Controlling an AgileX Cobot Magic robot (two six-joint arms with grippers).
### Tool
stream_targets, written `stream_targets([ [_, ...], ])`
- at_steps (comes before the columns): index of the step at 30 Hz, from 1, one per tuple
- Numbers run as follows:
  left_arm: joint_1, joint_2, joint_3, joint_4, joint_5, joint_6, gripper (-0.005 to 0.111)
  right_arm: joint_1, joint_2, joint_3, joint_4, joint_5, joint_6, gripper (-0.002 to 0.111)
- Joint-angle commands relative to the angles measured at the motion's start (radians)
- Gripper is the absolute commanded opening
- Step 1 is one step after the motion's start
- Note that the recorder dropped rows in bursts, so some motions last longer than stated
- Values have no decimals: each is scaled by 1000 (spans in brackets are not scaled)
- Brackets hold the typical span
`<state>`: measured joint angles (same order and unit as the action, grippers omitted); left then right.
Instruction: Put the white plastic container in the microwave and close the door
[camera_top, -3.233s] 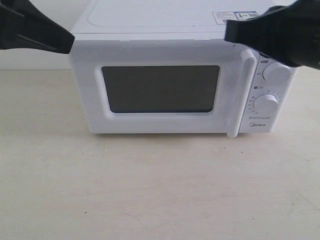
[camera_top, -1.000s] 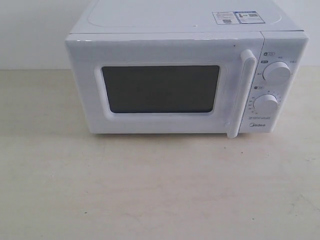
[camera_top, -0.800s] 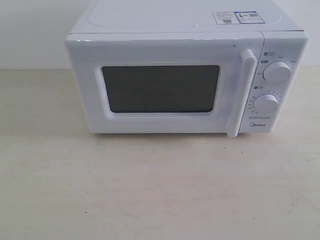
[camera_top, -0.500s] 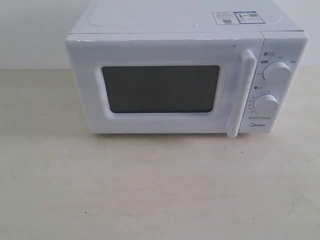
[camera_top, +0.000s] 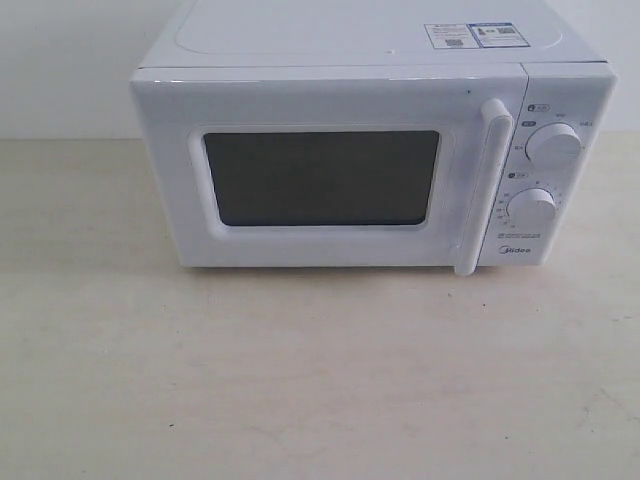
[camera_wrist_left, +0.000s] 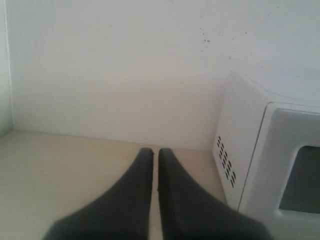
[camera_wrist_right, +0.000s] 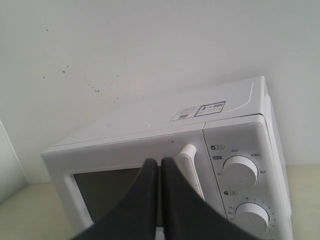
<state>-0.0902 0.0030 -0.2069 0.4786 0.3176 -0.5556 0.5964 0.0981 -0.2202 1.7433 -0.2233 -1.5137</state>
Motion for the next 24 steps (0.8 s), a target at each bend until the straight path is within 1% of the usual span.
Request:
stream_targets([
  [1, 2, -3, 119, 7, -222, -52, 4, -5, -7, -1, 1, 5, -2, 0],
  [2, 2, -3, 146, 7, -276, -71, 4, -5, -7, -1, 1, 5, -2, 0],
  [4, 2, -3, 177, 7, -326, -118, 4, -5, -7, -1, 1, 5, -2, 0],
  [7, 2, -3, 184, 7, -318, -208, 4, -5, -7, -1, 1, 3, -2, 0],
  [10, 2, -3, 184, -23, -318, -210, 4, -5, -7, -1, 1, 3, -2, 0],
  [11, 2, -3, 184, -72, -304, -184, 4, -5, -7, -1, 1, 3, -2, 0],
  [13, 2, -3, 195, -274, -276, -38, 4, -5, -7, -1, 1, 5, -2, 0],
  [15, 2, -3, 207, -479, -272, 196, 4, -5, -7, -1, 1, 5, -2, 0],
  [16, 2, -3, 207, -527, -272, 280, 4, -5, -7, -1, 1, 5, -2, 0],
  [18, 2, -3, 207, -565, -223, 351, 4, -5, -7, -1, 1, 3, -2, 0],
  [24, 7, -3, 207, -565, -162, 509, 4, -5, -7, -1, 1, 3, -2, 0],
])
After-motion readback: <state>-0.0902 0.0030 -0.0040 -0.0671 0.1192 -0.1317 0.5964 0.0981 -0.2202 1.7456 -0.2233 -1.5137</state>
